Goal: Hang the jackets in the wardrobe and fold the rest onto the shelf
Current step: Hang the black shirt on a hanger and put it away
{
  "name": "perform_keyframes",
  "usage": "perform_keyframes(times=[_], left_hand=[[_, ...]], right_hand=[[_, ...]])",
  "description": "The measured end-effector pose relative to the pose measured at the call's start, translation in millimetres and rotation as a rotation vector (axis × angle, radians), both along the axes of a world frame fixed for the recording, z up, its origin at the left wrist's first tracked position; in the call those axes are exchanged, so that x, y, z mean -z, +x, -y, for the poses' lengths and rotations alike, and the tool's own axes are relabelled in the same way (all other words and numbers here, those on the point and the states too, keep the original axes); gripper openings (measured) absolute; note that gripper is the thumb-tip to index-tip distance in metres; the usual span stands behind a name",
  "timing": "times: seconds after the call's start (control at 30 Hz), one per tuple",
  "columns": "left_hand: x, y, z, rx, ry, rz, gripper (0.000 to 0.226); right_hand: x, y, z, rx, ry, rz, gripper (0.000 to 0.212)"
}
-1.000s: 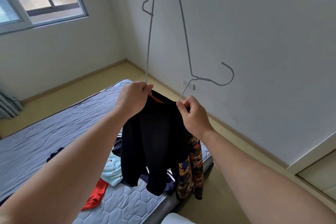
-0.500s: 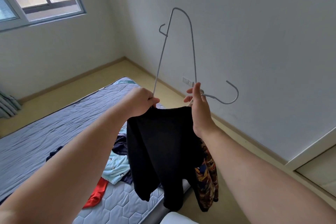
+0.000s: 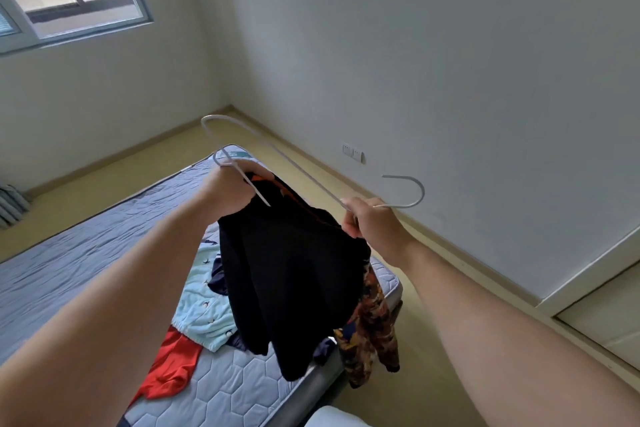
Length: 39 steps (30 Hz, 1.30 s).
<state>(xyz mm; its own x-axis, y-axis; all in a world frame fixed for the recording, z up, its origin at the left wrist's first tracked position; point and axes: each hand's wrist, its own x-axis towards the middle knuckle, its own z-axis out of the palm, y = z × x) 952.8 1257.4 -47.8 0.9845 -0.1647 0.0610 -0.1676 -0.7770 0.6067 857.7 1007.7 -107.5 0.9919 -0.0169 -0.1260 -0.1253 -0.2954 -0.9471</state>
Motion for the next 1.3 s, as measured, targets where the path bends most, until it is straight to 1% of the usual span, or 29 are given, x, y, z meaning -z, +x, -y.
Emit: perform_keyframes(times=[0.07,0.13,0.23,0.33,0.37,0.43,0.47,0.5,0.57,0.63,0.7,0.73,0.77,0.8,0.83,0.9,1.0,1.07,1.13,1.2,1.23,1.3], left_hand=[[-2.3,1.4,-2.5,-0.074,-0.199,-0.026,0.044],[-6.6,2.2,-8.8,-0.126,-0.317,-0.072,0.044],[-14.0,0.3,-17.5,-0.128,-0.321,-0.135,0.058],[-19.4,-3.6,-18.5,-0.068,-0.302,-0.17,0.062],[-21.8,-5.0,-18.7,-0.049,-0.282,-0.175,0.064],[-25.6,-5.7,-21.5,-0.032,-0.262,-0.172,0.069],[-27.0,-5.7,-23.8,-0.037,-0.263,-0.165,0.072],[-28.9,-5.3,-26.3,-0.05,-0.268,-0.157,0.074],[-31.8,-6.3,-30.5,-0.064,-0.273,-0.147,0.077],[-34.1,-8.6,-32.7,-0.033,-0.247,-0.118,0.075],[-35.6,-10.6,-33.3,0.029,-0.2,-0.089,0.075],[-36.8,-10.6,-33.5,0.049,-0.185,-0.091,0.077],[-38.2,-10.2,-33.6,0.053,-0.18,-0.106,0.079],[-39.9,-9.4,-33.9,0.047,-0.18,-0.119,0.08],[-42.4,-8.5,-34.1,0.039,-0.187,-0.124,0.081],[-49.8,-8.0,-33.7,0.05,-0.21,-0.127,0.084],[-60.4,-10.6,-31.0,0.105,-0.221,-0.151,0.09],[-65.2,-11.9,-28.9,0.129,-0.27,-0.171,0.092],[-69.0,-13.6,-25.1,0.126,-0.336,-0.177,0.092],[-71.6,-14.1,-20.8,0.113,-0.371,-0.16,0.091],[-73.0,-14.5,-19.4,0.108,-0.375,-0.151,0.09],[-75.5,-15.1,-19.3,0.113,-0.376,-0.149,0.09]], right_hand=[[4.8,-1.3,-2.7,0.004,-0.008,-0.011,0.055],[10.0,-1.7,-3.2,0.039,-0.052,-0.045,0.055],[18.7,-2.3,-3.3,0.127,-0.117,-0.087,0.054],[19.4,-1.2,-4.9,0.169,-0.161,-0.058,0.049],[18.3,-0.5,-4.9,0.148,-0.246,-0.024,0.044],[18.9,2.8,-3.9,0.057,-0.553,0.069,0.029],[20.2,4.3,-3.4,0.043,-0.688,0.117,0.024],[21.2,5.7,-3.4,0.058,-0.781,0.172,0.021],[18.1,4.2,-6.1,0.091,-0.867,0.265,0.015],[10.3,5.2,-4.0,0.053,-0.91,0.217,0.015],[7.5,5.4,-3.8,0.07,-0.857,0.183,0.015],[4.7,6.1,-2.5,0.1,-0.793,0.166,0.018],[0.4,6.9,-0.4,0.099,-0.72,0.127,0.027],[-2.5,6.9,1.9,0.082,-0.57,0.066,0.036],[-4.7,6.4,3.2,0.089,-0.414,0.051,0.041],[-9.4,4.0,5.3,0.128,-0.265,0.119,0.045],[-10.7,8.2,11.0,0.182,-0.255,0.312,0.044],[-11.6,14.5,9.8,0.186,-0.165,0.373,0.045],[-15.3,17.1,4.6,0.165,-0.057,0.339,0.046],[-13.7,17.9,1.2,0.107,-0.006,0.258,0.052],[-10.7,17.5,0.0,0.089,-0.002,0.21,0.056],[-4.0,13.7,-1.6,0.092,-0.08,0.108,0.059]])
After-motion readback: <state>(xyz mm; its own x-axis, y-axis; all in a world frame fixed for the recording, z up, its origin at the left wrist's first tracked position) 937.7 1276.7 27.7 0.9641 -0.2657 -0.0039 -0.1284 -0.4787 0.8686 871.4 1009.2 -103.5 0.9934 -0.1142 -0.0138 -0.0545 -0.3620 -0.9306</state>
